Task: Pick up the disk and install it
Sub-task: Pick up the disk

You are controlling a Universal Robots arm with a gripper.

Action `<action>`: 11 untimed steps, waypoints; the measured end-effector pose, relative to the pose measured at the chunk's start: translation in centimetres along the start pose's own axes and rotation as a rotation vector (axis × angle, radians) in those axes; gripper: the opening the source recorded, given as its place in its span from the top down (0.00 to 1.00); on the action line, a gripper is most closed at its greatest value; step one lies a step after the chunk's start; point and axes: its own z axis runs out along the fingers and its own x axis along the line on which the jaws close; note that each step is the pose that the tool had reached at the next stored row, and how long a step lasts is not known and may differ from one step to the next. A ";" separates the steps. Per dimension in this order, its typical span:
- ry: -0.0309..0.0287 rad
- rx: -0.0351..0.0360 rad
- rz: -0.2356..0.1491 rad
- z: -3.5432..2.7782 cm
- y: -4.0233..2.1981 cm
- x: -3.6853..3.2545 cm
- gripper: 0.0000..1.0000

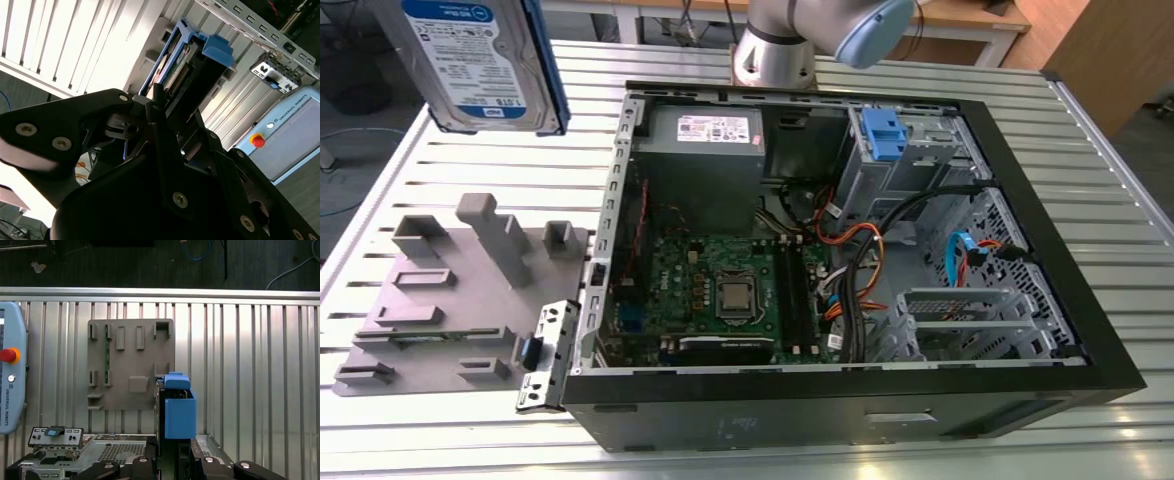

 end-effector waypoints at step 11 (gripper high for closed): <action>0.0000 -0.0001 0.000 -0.11 -3.71 -0.02 0.65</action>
